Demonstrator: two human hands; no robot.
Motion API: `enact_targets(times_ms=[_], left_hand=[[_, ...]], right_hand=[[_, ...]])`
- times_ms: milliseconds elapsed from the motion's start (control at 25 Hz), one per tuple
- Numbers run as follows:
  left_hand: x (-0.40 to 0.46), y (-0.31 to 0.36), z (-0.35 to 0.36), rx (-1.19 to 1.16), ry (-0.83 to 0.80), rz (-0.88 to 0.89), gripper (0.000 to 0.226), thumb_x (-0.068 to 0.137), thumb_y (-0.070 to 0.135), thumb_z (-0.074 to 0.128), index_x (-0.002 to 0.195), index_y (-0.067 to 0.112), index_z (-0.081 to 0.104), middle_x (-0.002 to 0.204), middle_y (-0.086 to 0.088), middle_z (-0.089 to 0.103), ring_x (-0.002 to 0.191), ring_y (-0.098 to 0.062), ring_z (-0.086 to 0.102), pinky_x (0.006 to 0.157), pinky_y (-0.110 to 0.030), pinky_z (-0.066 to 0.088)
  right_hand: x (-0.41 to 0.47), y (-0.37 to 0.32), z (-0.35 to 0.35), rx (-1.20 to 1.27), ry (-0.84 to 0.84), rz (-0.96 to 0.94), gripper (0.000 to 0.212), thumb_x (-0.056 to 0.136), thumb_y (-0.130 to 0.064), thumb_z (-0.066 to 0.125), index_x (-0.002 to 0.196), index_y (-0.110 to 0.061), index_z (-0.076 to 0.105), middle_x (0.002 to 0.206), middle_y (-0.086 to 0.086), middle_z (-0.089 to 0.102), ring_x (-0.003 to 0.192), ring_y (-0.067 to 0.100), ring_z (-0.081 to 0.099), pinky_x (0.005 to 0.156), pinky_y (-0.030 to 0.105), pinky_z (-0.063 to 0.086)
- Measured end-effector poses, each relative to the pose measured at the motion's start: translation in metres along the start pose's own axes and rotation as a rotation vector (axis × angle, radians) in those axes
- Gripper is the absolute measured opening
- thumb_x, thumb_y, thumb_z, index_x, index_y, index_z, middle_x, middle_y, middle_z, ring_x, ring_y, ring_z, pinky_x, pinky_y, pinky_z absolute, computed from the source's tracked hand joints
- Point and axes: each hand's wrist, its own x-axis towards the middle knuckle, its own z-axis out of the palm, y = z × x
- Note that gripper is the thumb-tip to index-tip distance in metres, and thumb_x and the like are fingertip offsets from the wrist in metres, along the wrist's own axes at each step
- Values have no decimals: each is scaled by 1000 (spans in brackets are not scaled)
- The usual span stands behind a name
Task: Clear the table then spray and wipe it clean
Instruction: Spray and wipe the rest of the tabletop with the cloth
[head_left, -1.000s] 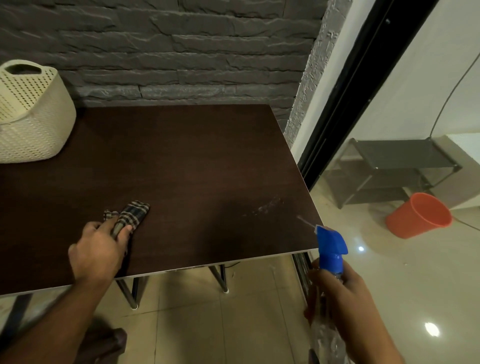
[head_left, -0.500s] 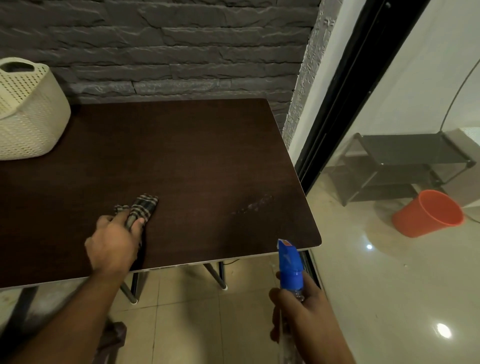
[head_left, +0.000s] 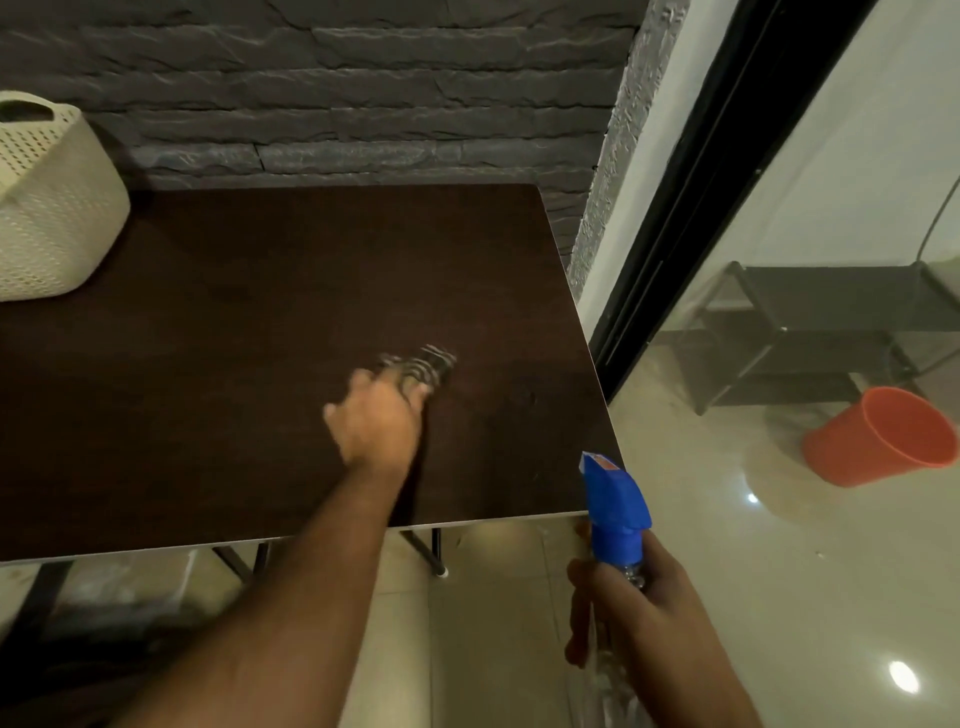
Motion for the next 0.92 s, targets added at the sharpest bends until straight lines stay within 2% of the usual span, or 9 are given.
enact_targets(times_ms=[80, 280, 320, 440, 480, 640, 680, 840, 920], left_hand=[[15, 0, -3, 35, 24, -154, 40, 92, 48, 49, 125, 26, 57, 116, -9, 56, 96, -28, 60, 88, -41, 40], [-49, 60, 24, 37, -64, 651, 42, 92, 54, 46, 129, 36, 52, 117, 3, 55, 97, -17, 61, 87, -38, 40], [-37, 59, 24, 31, -48, 605, 42, 92, 54, 46, 130, 37, 52, 118, 3, 55, 100, -17, 60, 88, -38, 39], [25, 52, 12, 8, 35, 36, 40, 91, 50, 49, 126, 31, 58, 117, -6, 57, 99, -26, 60, 90, -41, 39], [29, 56, 12, -3, 24, -13, 40, 91, 49, 50, 124, 29, 59, 116, -6, 57, 99, -27, 60, 90, -41, 40], [-30, 99, 31, -47, -155, 662, 43, 91, 54, 48, 130, 36, 52, 118, 4, 54, 99, -14, 57, 91, -39, 41], [-27, 103, 33, -57, -162, 727, 43, 91, 55, 48, 131, 37, 51, 118, 5, 54, 100, -14, 57, 91, -39, 40], [29, 116, 24, -23, -74, 200, 39, 92, 51, 50, 126, 32, 55, 116, -4, 55, 99, -22, 59, 89, -39, 42], [9, 132, 27, -81, -152, 397, 39, 92, 50, 49, 126, 32, 56, 116, -3, 54, 98, -21, 59, 90, -38, 42]], right_hand=[[3, -1, -13, 8, 13, -23, 21, 81, -10, 66, 98, -15, 54, 64, 20, 56, 48, 25, 56, 44, 24, 50], [12, -2, -27, 55, 16, -47, 27, 67, -20, 63, 91, -10, 57, 62, 20, 54, 50, 27, 54, 43, 22, 47], [14, -2, -29, 55, 10, -43, 31, 63, -21, 61, 92, -11, 57, 62, 20, 54, 49, 27, 54, 43, 22, 48], [19, -1, -39, 21, 15, -51, 36, 61, -24, 60, 95, -11, 56, 64, 18, 56, 50, 25, 56, 45, 22, 50], [21, 2, -44, 5, 25, -56, 37, 61, -25, 60, 95, -11, 55, 64, 18, 56, 50, 25, 57, 45, 22, 50], [24, 2, -52, 7, 37, -43, 36, 62, -25, 59, 96, -14, 56, 62, 20, 56, 47, 23, 57, 43, 19, 48], [24, 1, -53, 5, 36, -51, 35, 62, -24, 58, 96, -14, 57, 62, 20, 56, 47, 23, 56, 42, 18, 47], [25, 2, -60, -12, 53, -74, 35, 61, -25, 59, 93, -13, 57, 55, 12, 55, 44, 17, 55, 41, 15, 45], [24, 2, -61, -7, 60, -67, 37, 61, -25, 60, 96, -13, 58, 56, 13, 56, 45, 19, 56, 41, 17, 45]])
